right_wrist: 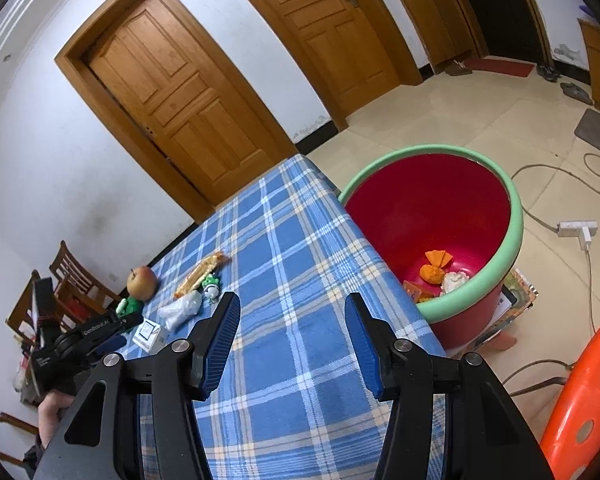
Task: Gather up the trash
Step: 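Move both open tools back over the table toward the remaining items, then grasp the white printed medicine box with the left tool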
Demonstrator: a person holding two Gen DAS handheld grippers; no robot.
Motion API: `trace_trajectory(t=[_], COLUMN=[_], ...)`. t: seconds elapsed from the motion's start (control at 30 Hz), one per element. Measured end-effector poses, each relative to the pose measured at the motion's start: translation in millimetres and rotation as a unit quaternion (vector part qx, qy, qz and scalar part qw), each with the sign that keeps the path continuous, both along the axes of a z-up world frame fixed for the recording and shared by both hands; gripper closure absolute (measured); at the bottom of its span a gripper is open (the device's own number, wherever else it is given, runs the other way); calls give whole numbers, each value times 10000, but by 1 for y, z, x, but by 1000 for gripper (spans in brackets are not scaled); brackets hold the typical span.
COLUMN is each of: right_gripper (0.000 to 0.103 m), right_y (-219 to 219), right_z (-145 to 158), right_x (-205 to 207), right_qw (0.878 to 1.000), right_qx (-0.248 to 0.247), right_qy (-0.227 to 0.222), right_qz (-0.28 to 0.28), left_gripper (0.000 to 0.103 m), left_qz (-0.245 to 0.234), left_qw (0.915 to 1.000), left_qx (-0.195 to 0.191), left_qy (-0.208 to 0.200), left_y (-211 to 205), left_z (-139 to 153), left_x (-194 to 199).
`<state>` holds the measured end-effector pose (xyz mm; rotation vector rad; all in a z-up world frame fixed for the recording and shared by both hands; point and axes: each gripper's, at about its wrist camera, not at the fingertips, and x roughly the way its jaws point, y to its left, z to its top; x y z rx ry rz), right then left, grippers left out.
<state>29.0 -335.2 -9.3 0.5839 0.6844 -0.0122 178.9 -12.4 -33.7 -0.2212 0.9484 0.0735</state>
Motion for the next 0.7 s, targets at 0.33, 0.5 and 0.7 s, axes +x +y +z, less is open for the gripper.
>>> trace_trajectory(t=[0.33,0.5,0.7], right_gripper=[47,47,47], right_y=[-9,-12,-12], right_z=[-14,-19,-22], right_x=[6,9,9], right_qw=[9997,9995,9994], right_qx=[134,184,203], right_qy=[159,221,265], right_qz=[-82,-109,-106], left_gripper=[30,29,31], left_qz=[509,465,210], left_qw=[9982,9979,9990], left_qx=[138,-62,266], left_qy=[292,454,284], left_y=[19,17,1], left_z=[-28,-40,-40], left_x=[30,42,40])
